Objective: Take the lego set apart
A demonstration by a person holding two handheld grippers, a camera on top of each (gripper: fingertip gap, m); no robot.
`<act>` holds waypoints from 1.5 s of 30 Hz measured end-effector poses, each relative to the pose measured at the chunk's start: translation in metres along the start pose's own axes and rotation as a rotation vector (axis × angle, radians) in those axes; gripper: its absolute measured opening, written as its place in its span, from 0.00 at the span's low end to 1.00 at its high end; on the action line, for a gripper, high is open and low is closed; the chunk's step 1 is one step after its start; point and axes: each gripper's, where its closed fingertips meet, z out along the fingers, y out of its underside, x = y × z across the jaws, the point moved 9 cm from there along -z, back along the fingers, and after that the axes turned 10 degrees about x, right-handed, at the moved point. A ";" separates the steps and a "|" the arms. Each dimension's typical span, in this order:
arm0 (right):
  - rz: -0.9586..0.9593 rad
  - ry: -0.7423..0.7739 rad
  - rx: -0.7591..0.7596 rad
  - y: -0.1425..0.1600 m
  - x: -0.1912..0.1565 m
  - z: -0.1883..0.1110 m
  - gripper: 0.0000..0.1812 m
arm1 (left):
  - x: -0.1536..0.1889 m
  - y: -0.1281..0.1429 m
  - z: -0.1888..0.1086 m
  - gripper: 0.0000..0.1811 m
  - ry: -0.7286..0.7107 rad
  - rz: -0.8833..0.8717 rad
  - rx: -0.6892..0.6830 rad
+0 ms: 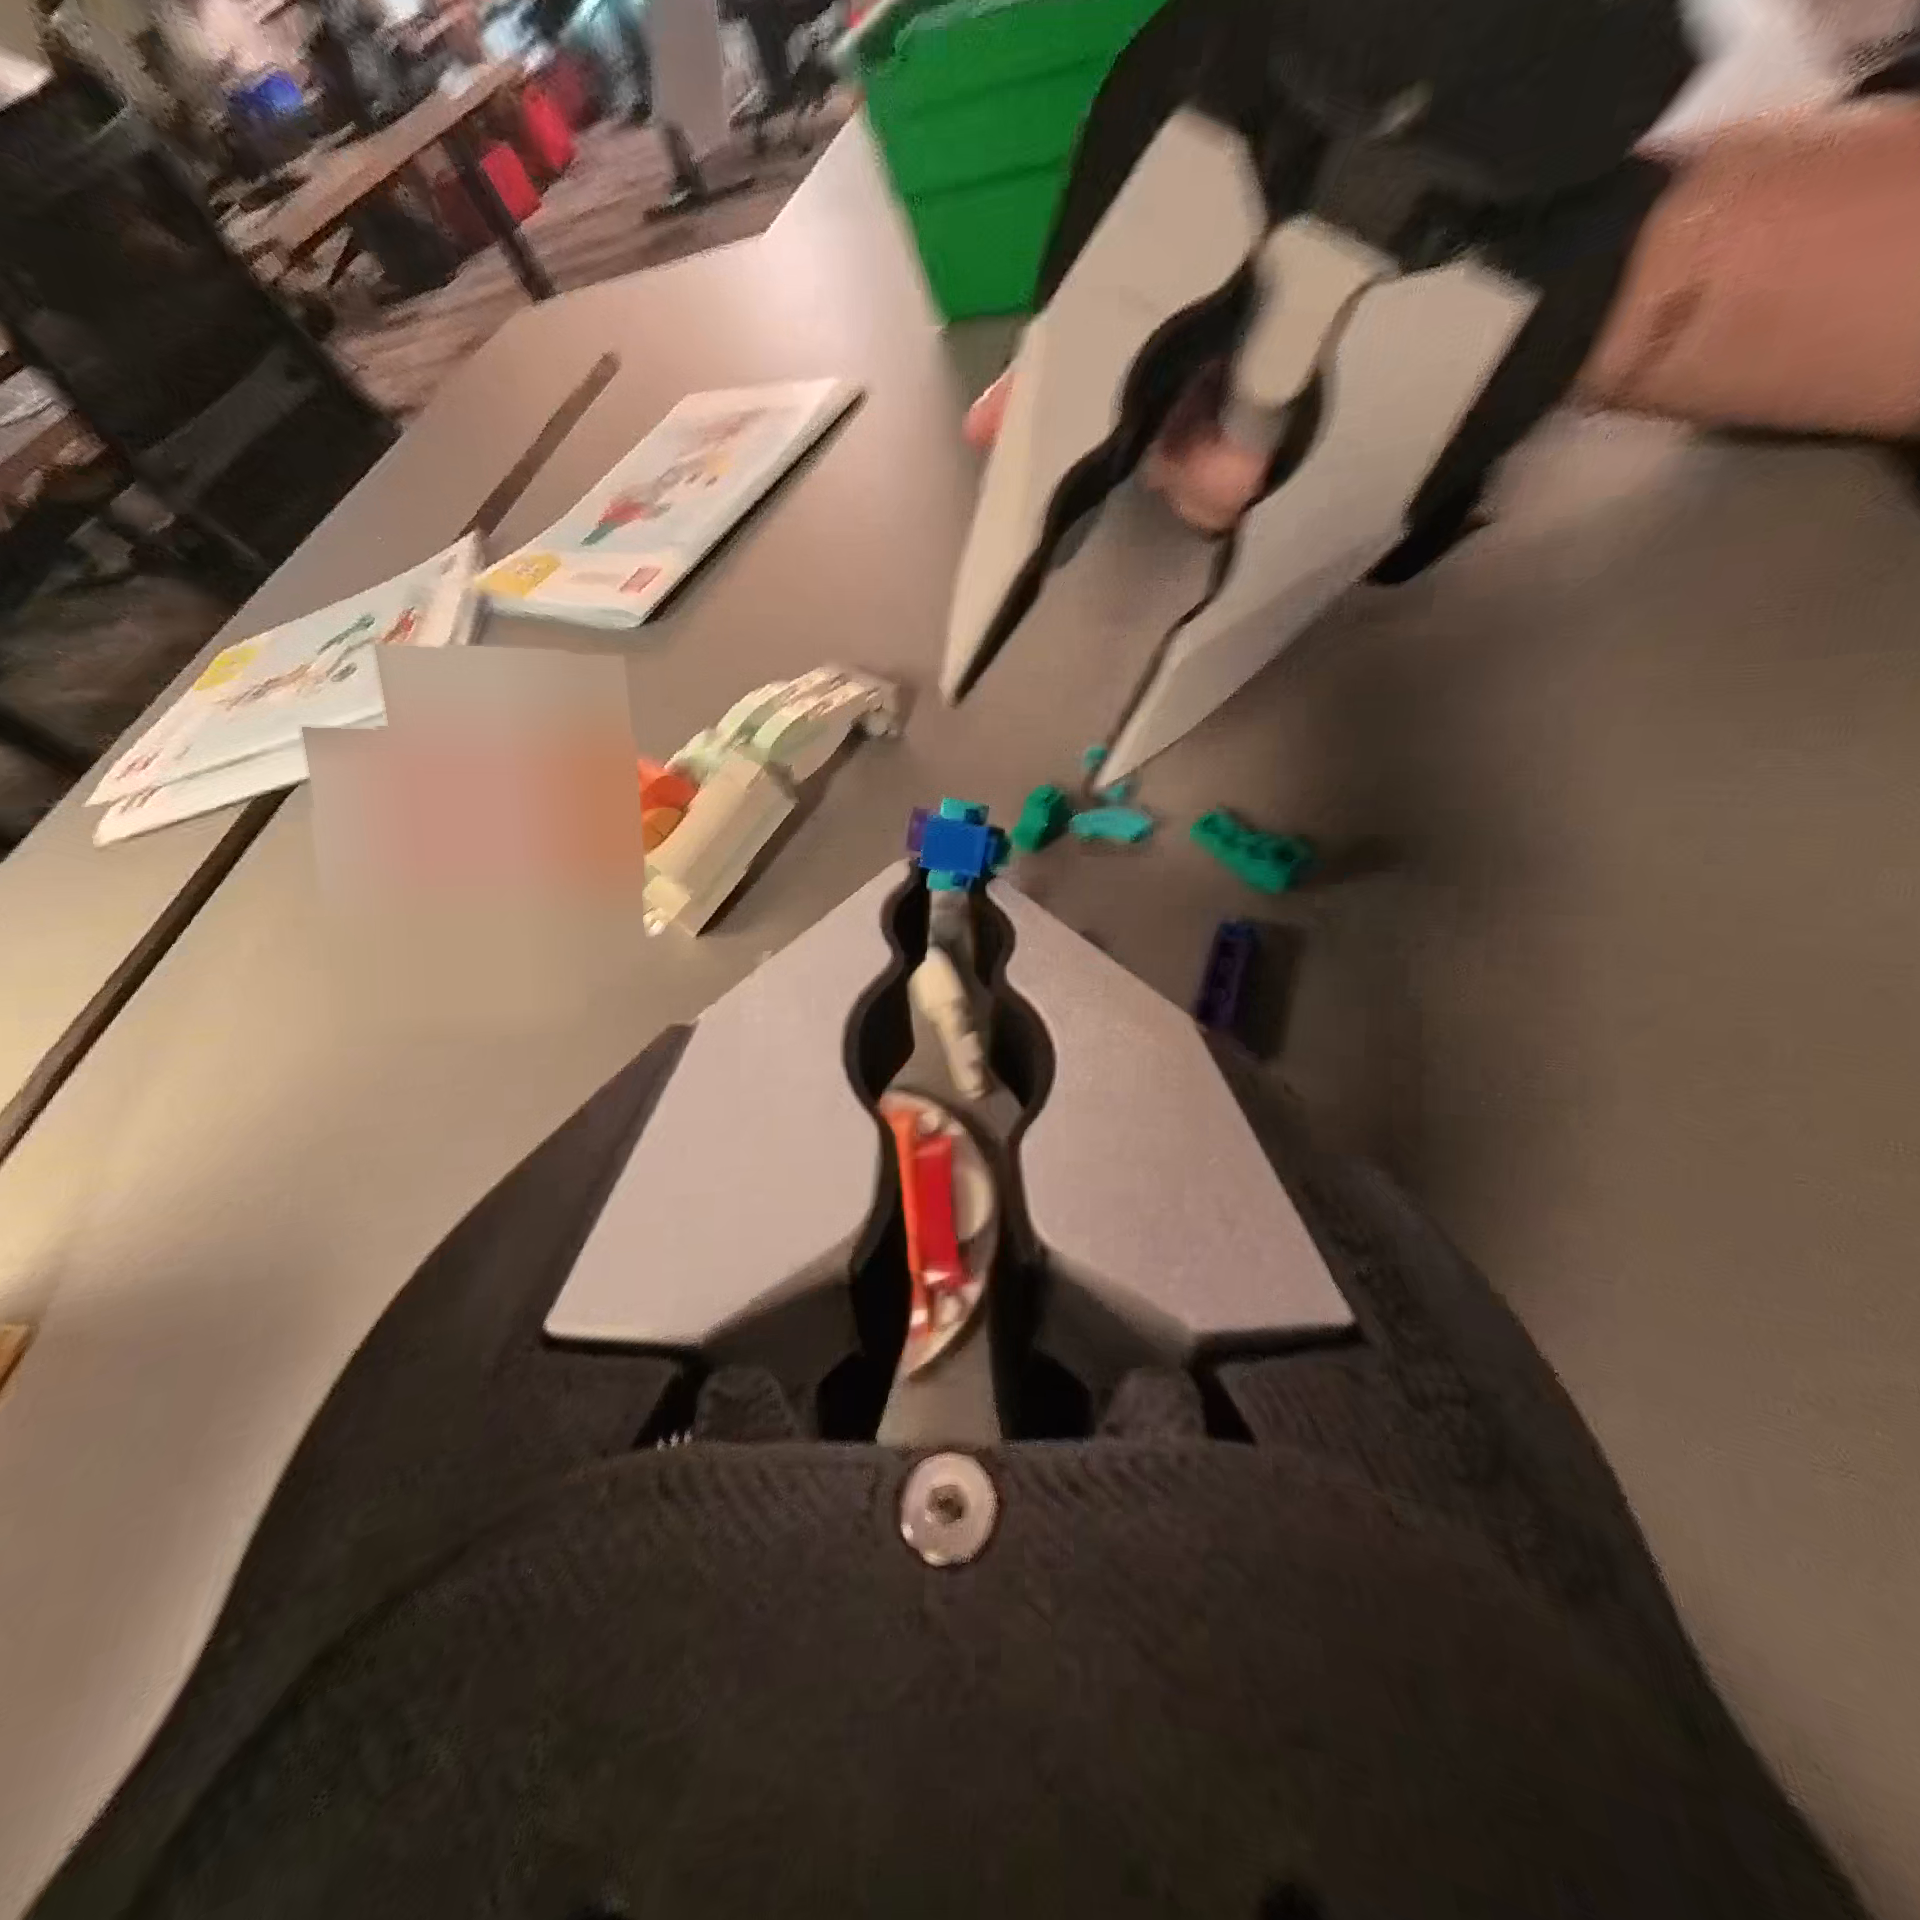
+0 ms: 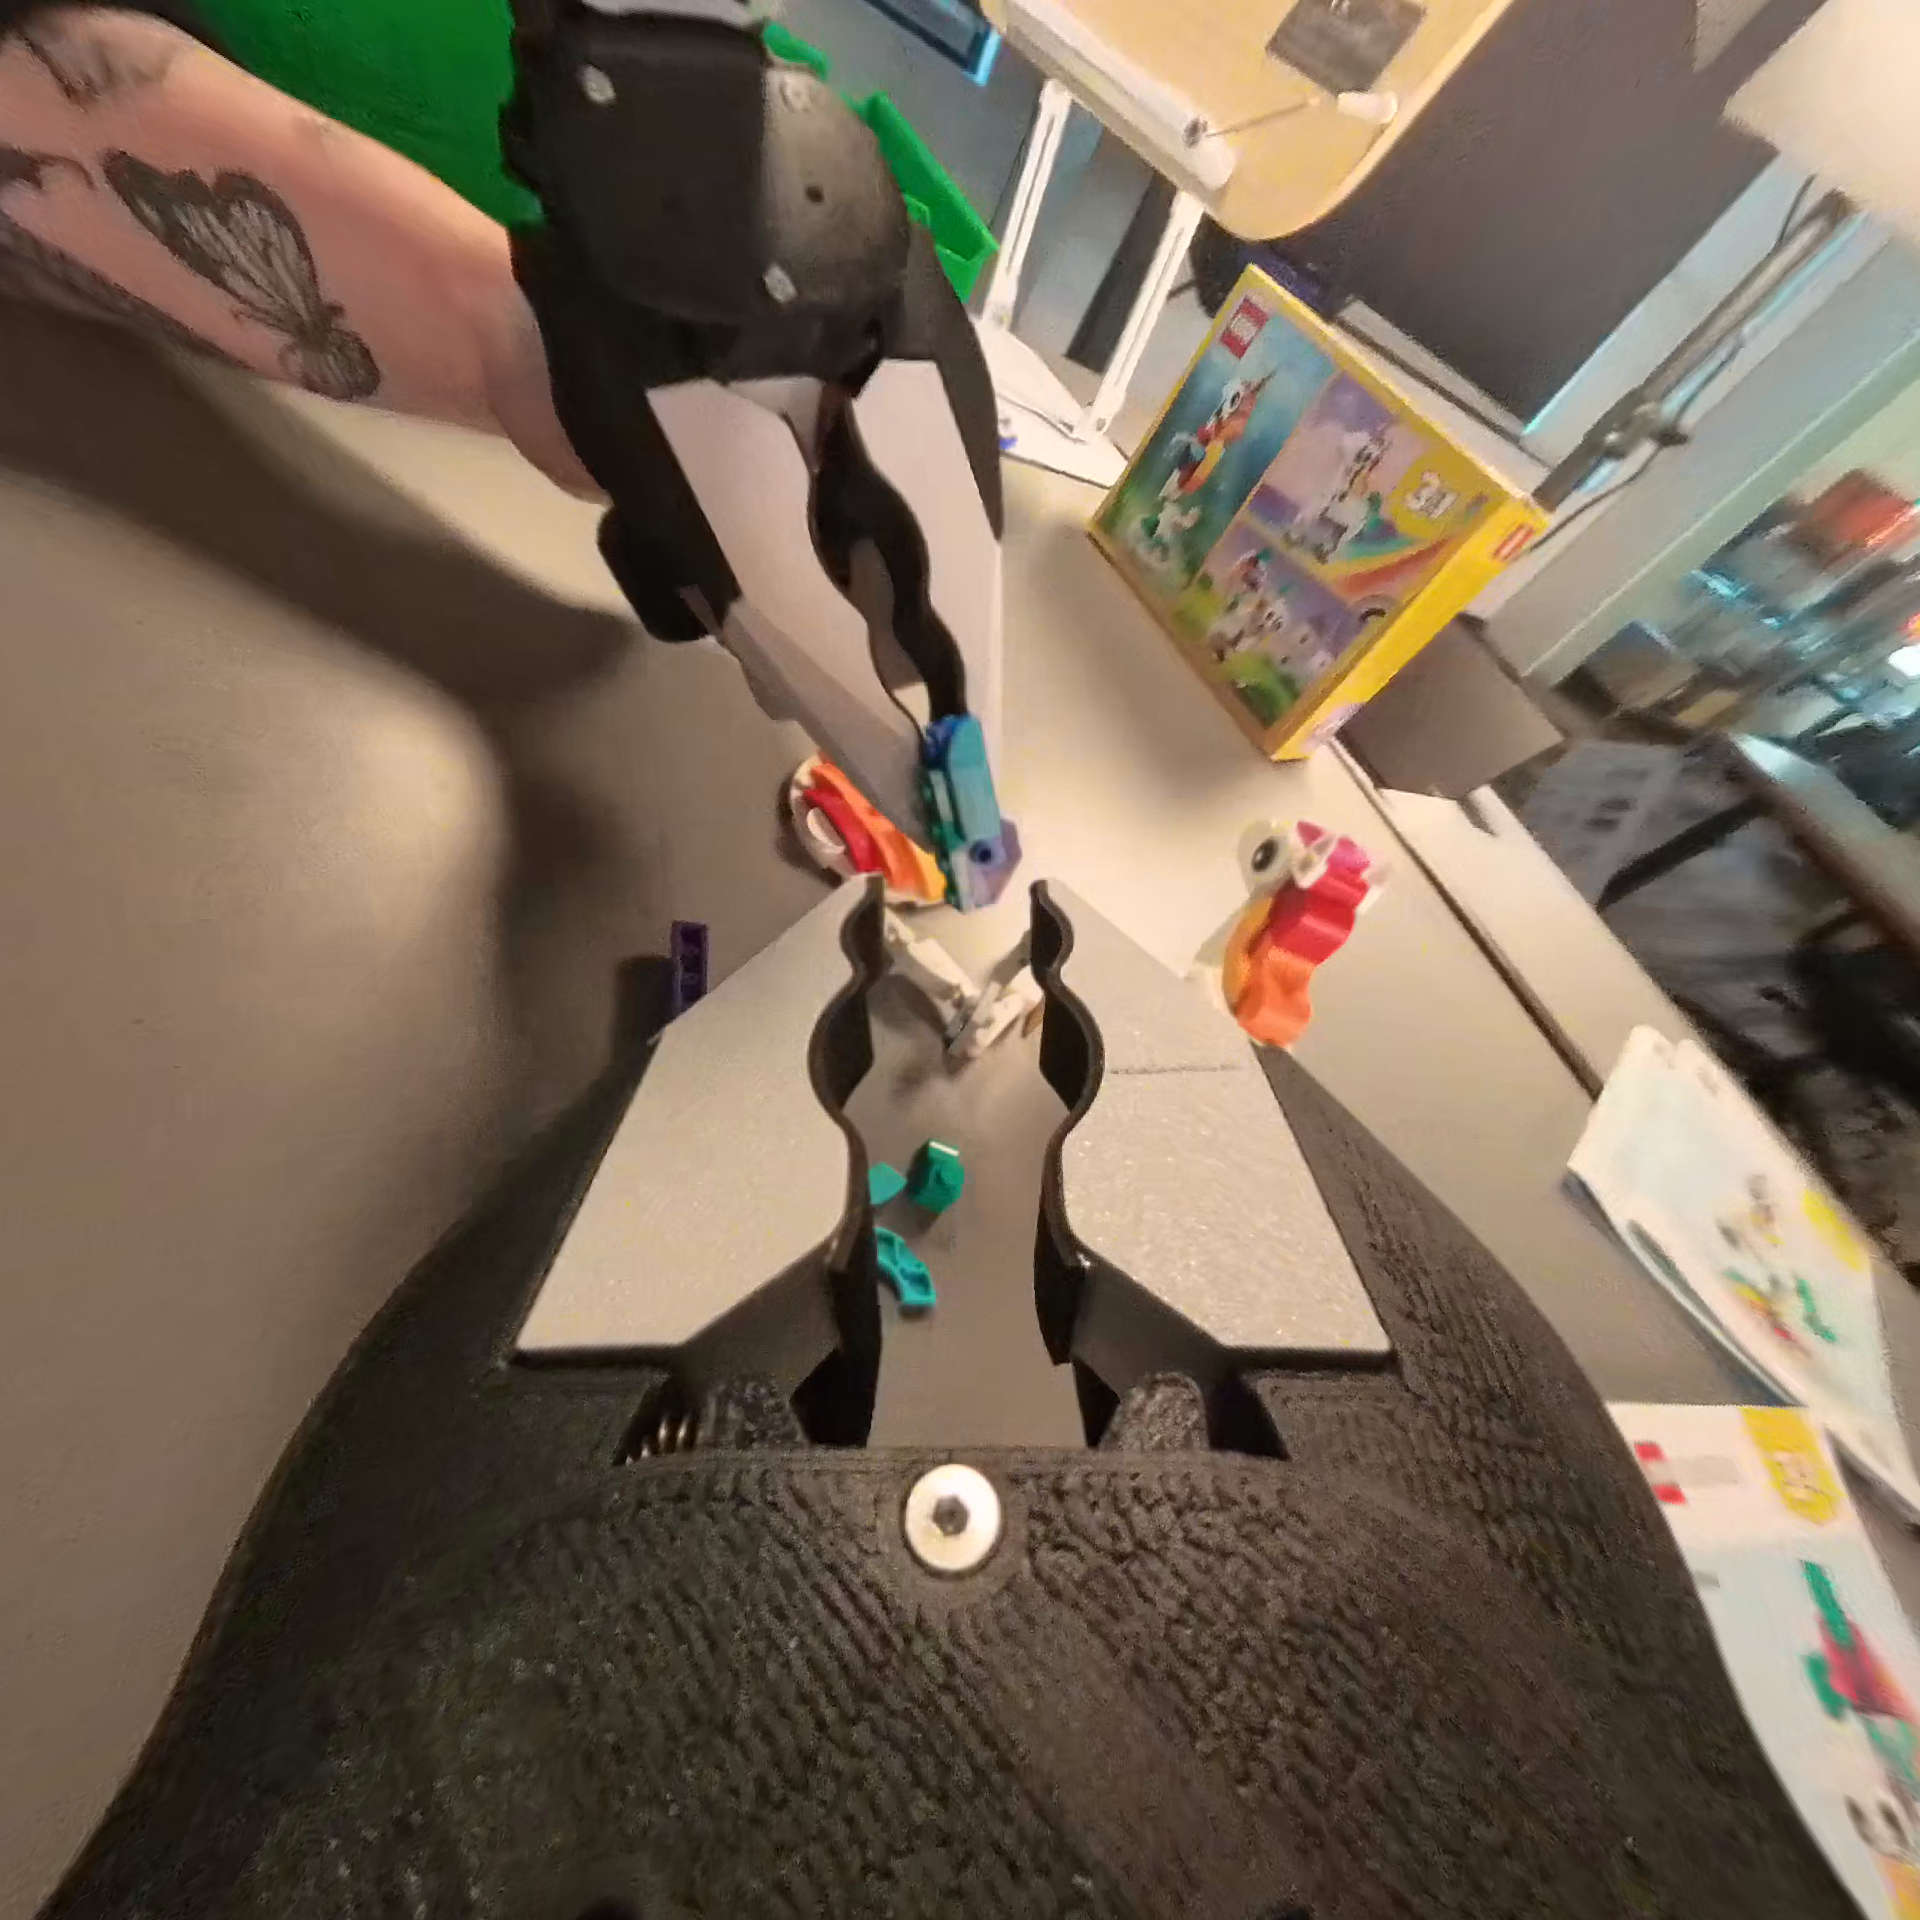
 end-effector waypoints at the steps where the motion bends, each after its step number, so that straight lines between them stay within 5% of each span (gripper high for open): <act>1: 0.008 -0.011 0.006 0.001 0.000 0.000 0.15 | 0.002 -0.002 -0.001 0.04 0.044 -0.017 0.036; 10: 0.274 -0.211 0.112 -0.003 -0.008 0.003 0.14 | 0.006 -0.013 -0.010 0.04 0.378 -0.335 0.232; 15: 0.462 -0.290 0.234 -0.010 -0.004 -0.001 0.15 | 0.004 -0.012 -0.010 0.04 0.386 -0.360 0.241; 22: 0.367 -0.165 0.267 -0.017 -0.001 0.000 0.09 | 0.000 -0.020 -0.013 0.04 0.331 -0.367 0.271; 29: 0.882 -0.323 0.463 -0.013 0.007 0.007 0.09 | -0.003 -0.028 -0.021 0.03 0.362 -0.414 0.364; 35: 1.090 -0.434 0.512 -0.007 0.008 0.010 0.09 | -0.003 -0.027 -0.021 0.00 0.368 -0.422 0.387; 43: 0.948 -0.348 0.489 -0.009 0.008 0.009 0.09 | -0.004 -0.024 -0.019 0.00 0.341 -0.478 0.385; 45: 0.907 -0.325 0.474 -0.010 0.009 0.007 0.09 | -0.005 -0.024 -0.020 0.07 0.341 -0.496 0.390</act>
